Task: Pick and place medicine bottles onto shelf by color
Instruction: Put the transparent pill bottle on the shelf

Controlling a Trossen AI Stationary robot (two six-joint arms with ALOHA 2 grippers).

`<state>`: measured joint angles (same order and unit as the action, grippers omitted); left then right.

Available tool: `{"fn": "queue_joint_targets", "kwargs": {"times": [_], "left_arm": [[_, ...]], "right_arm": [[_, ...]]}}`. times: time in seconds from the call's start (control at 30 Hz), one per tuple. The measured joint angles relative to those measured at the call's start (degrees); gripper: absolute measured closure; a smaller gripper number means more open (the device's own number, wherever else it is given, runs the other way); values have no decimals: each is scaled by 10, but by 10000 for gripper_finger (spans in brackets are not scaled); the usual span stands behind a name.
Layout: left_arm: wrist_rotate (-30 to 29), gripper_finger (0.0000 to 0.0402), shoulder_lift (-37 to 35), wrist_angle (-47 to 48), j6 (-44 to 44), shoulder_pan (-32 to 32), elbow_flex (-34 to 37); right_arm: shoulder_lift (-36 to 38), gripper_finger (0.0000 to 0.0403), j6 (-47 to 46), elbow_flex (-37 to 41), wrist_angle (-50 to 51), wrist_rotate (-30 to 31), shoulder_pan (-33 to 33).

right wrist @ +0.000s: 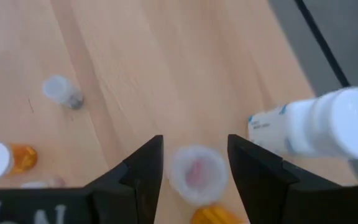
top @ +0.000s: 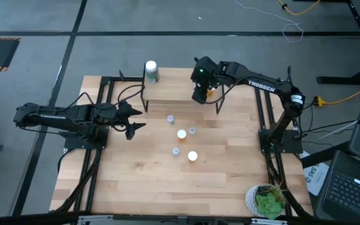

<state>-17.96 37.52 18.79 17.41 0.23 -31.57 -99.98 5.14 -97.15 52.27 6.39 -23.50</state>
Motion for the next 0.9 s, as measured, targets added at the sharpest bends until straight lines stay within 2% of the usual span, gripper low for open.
{"fn": "queue_joint_targets", "kwargs": {"times": [0.23,0.3,0.47,0.53,0.77,0.9], "left_arm": [[0,113,0,0,0,0,0],[0,113,0,0,0,0,0],[0,113,0,0,0,0,0],[0,113,0,0,0,0,0],[0,113,0,0,0,0,0],[0,113,0,0,0,0,0]], "right_arm": [[0,221,11,-66,16,0,0],[0,221,-7,-88,28,-18,2],[0,225,-48,-119,62,-163,36],[0,229,-47,-115,71,-200,59],[0,234,-50,-53,63,-159,139],[0,234,-42,4,10,-131,175]]}}
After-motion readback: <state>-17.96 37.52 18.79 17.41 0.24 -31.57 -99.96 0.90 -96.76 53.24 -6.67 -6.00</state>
